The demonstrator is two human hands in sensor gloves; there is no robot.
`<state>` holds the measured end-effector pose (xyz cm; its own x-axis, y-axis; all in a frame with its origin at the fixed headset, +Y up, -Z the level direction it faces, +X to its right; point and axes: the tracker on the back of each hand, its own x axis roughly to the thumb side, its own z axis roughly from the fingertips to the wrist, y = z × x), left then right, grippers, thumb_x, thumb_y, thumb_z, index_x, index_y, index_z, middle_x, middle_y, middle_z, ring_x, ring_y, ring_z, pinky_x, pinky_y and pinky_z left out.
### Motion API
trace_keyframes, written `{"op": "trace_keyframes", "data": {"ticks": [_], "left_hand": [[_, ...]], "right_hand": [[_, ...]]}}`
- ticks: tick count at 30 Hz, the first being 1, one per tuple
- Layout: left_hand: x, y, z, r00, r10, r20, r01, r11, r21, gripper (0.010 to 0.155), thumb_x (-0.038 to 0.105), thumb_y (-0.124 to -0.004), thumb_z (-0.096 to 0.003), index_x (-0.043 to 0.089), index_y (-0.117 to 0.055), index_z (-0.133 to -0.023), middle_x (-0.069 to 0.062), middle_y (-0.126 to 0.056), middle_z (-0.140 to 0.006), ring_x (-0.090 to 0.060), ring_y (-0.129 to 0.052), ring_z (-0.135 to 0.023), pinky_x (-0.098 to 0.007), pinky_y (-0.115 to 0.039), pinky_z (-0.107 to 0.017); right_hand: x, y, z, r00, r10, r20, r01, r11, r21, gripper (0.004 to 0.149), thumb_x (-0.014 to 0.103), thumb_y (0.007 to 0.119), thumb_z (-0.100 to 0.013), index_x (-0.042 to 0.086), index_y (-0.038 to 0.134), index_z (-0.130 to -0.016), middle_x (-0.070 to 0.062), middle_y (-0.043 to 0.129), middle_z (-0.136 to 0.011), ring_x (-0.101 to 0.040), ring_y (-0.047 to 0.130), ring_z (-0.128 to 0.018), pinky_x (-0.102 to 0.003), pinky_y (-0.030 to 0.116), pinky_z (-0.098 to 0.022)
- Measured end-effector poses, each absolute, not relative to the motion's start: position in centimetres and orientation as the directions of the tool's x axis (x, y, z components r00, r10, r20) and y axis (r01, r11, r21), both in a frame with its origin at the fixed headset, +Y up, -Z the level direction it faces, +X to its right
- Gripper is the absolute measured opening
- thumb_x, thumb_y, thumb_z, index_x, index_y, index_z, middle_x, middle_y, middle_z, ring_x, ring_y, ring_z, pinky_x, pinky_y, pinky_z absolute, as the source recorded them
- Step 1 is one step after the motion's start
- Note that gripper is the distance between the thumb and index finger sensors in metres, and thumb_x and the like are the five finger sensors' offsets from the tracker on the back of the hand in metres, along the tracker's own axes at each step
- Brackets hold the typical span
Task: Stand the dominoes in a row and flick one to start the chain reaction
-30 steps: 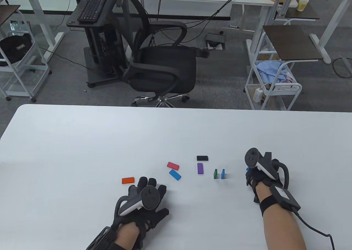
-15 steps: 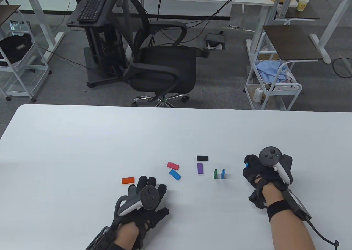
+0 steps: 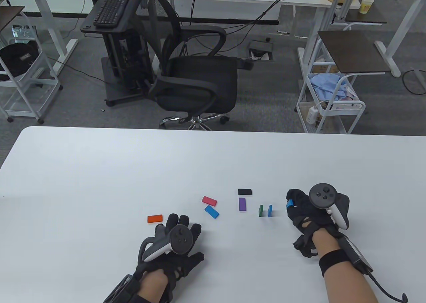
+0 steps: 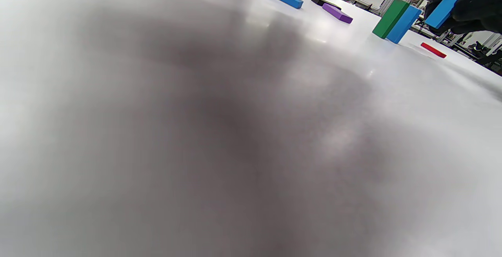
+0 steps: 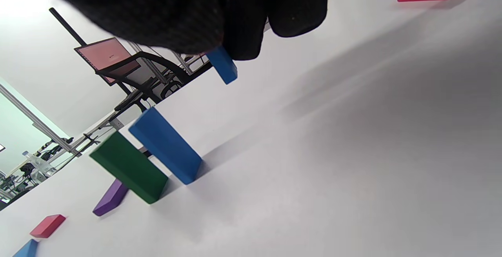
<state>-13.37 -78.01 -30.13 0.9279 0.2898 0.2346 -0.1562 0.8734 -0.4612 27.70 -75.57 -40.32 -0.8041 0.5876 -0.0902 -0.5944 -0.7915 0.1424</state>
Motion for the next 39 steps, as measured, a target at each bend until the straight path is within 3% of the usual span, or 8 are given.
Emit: {"op": "trace_keyframes", "data": {"ticks": [16, 39], "left_hand": [[-13.4, -78.1, -30.2, 0.928, 0.290, 0.234, -0.156, 0.872, -0.464, 0.080, 0.065, -0.056, -0.0440, 0.036, -0.014, -0.106, -0.004, 0.013, -0.110, -0.033, 0.020, -0.099, -0.067, 0.002, -0.067], [-13.5, -78.1, -30.2, 0.928, 0.293, 0.232, -0.159, 0.871, -0.464, 0.080, 0.065, -0.056, -0.0440, 0.035, -0.014, -0.106, -0.004, 0.013, -0.110, -0.034, 0.020, -0.099, -0.067, 0.002, -0.067]], "right_hand": [[25.9, -78.1, -40.5, -0.810, 0.578, -0.100, -0.586, -0.787, 0.194, 0.054, 0.026, 0.084, -0.048, 0.024, 0.052, -0.092, -0.010, 0.070, -0.095, -0.042, 0.059, -0.090, -0.066, 0.027, -0.073], [25.7, -78.4, -40.5, -0.815, 0.566, -0.124, -0.579, -0.790, 0.202, 0.056, 0.027, 0.084, -0.048, 0.024, 0.051, -0.092, -0.010, 0.069, -0.095, -0.036, 0.055, -0.091, -0.066, 0.027, -0.073]]}}
